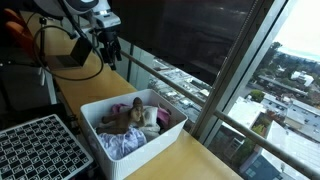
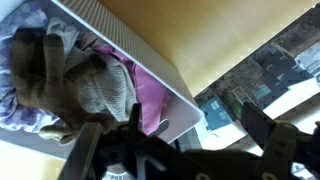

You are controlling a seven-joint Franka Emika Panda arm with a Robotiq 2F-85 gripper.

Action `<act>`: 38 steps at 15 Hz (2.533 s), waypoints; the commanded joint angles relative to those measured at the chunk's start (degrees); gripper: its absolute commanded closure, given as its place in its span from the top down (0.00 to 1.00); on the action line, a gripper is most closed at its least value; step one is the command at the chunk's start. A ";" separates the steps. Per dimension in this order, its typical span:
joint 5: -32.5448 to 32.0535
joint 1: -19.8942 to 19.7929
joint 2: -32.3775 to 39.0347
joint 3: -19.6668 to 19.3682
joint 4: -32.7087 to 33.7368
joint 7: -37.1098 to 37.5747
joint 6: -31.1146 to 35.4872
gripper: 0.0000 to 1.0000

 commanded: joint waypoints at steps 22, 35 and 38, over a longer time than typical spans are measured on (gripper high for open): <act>20.33 11.31 16.72 -4.98 17.45 -14.35 -20.46 1.00; 20.37 11.29 16.59 -4.98 17.46 -14.34 -20.46 1.00; 20.37 11.29 16.59 -4.98 17.46 -14.34 -20.46 1.00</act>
